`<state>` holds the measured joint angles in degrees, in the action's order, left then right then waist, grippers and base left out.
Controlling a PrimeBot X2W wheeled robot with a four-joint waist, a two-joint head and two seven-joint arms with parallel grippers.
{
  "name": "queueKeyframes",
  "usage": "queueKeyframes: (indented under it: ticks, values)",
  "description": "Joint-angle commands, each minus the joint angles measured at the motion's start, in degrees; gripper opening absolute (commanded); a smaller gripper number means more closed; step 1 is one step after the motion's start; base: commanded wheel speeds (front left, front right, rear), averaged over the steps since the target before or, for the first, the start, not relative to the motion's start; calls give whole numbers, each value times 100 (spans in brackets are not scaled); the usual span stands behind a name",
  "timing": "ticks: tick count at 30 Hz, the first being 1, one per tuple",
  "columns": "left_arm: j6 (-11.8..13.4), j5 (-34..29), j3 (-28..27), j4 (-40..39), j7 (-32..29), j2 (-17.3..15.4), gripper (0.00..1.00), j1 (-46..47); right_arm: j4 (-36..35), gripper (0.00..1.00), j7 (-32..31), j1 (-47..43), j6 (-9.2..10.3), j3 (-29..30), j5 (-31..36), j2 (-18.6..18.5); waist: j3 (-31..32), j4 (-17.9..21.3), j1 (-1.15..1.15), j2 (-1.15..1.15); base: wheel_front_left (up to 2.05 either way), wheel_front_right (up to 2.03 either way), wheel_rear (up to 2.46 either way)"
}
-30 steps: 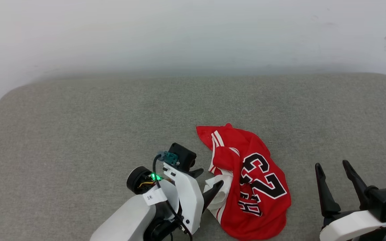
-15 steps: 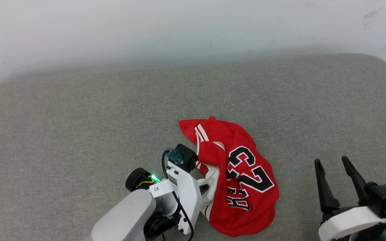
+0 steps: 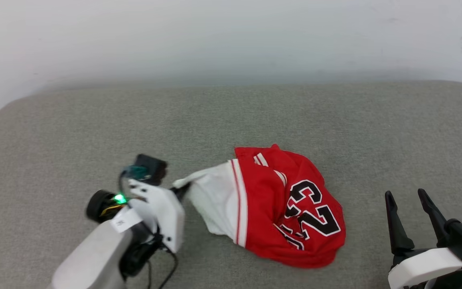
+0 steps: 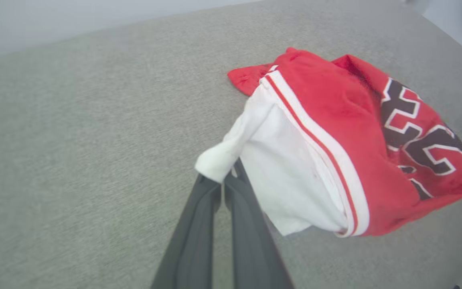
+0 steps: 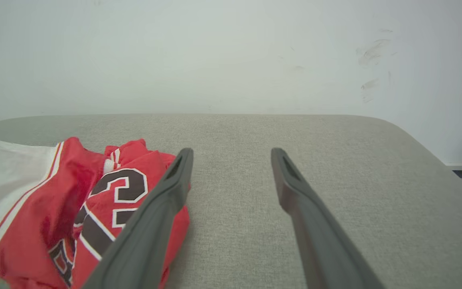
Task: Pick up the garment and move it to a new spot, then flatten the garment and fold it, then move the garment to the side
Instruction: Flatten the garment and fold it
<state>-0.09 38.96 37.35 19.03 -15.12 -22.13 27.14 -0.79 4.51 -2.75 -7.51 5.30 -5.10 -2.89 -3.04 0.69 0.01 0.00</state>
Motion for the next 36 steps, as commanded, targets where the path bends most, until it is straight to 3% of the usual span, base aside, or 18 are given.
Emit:
queueKeyframes:
  ticks: [1,6,11,17,19,20,36]
  values:
    - [118,47,-122,-62,82,-115,0,-152,-18,100,13,-47,4,22,-36,2,23,-85,-1,0,0,0,0]
    - [644,389,-714,-193,291,-557,0,-883,-56,100,-18,-66,4,58,-7,2,39,-266,-1,0,0,0,0]
    - [1016,850,-1156,-132,458,-670,0,-1723,-105,100,-41,-102,4,93,21,2,59,-391,-1,0,0,0,0]
    - [1046,1190,-1227,105,570,-465,0,-2463,-128,100,-115,-174,4,91,55,2,180,-439,-1,0,0,0,0]
    - [997,1213,-1191,149,649,-374,56,-2547,-140,100,-151,-196,4,101,58,2,243,-456,-1,0,0,0,0]
    - [977,1189,-1174,144,720,-331,100,-2553,-147,100,-168,-219,4,105,70,2,280,-464,-1,0,0,0,0]
    - [932,178,-1161,-684,2542,-304,100,-1935,-182,100,-375,-281,4,240,158,2,466,-427,-1,0,0,0,0]
